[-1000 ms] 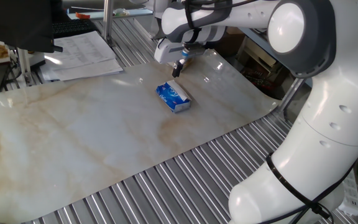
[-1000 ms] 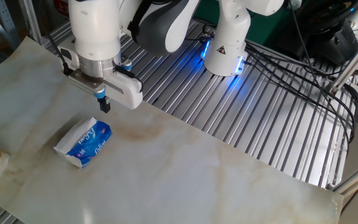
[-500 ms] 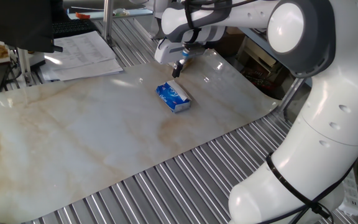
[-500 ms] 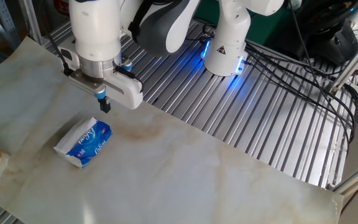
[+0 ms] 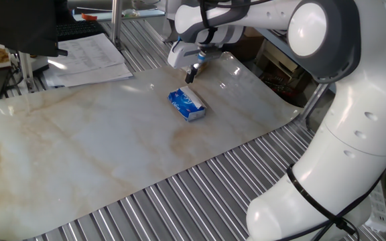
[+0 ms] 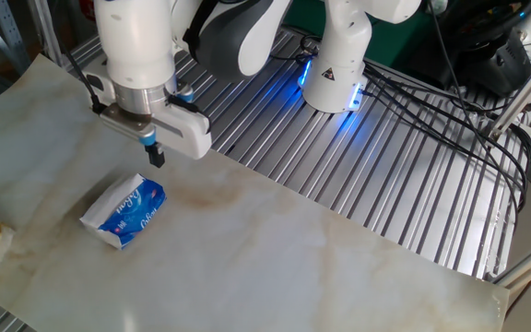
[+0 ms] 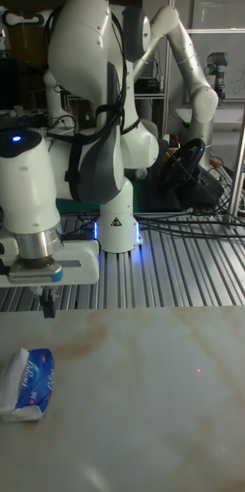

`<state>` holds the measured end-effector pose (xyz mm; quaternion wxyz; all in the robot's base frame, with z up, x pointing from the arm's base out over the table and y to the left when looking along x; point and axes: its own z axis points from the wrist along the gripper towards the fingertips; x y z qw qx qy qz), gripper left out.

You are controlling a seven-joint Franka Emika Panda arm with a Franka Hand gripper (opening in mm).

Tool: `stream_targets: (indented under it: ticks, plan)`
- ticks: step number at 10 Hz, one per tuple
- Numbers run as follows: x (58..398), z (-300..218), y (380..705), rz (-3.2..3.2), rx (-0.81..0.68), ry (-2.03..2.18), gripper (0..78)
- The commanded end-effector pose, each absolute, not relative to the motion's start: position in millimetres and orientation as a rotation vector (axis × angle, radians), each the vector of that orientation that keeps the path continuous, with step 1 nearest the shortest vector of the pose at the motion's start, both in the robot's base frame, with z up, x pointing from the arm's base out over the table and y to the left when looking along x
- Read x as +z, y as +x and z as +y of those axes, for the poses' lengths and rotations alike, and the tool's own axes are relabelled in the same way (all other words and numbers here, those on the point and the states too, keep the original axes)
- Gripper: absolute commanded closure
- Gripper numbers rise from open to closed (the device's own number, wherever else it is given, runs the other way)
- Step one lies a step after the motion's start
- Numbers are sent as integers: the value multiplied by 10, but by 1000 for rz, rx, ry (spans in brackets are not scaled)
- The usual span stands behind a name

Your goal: Pull out a napkin

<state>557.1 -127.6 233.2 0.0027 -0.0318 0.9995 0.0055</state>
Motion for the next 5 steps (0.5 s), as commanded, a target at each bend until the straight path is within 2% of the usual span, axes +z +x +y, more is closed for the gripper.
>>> stream_targets:
  ticks: [1, 5]
  plan:
    - [2348, -1282, 5579, 3149, 25, 144, 776]
    - [2348, -1282, 5579, 3128, -1, 27, 776]
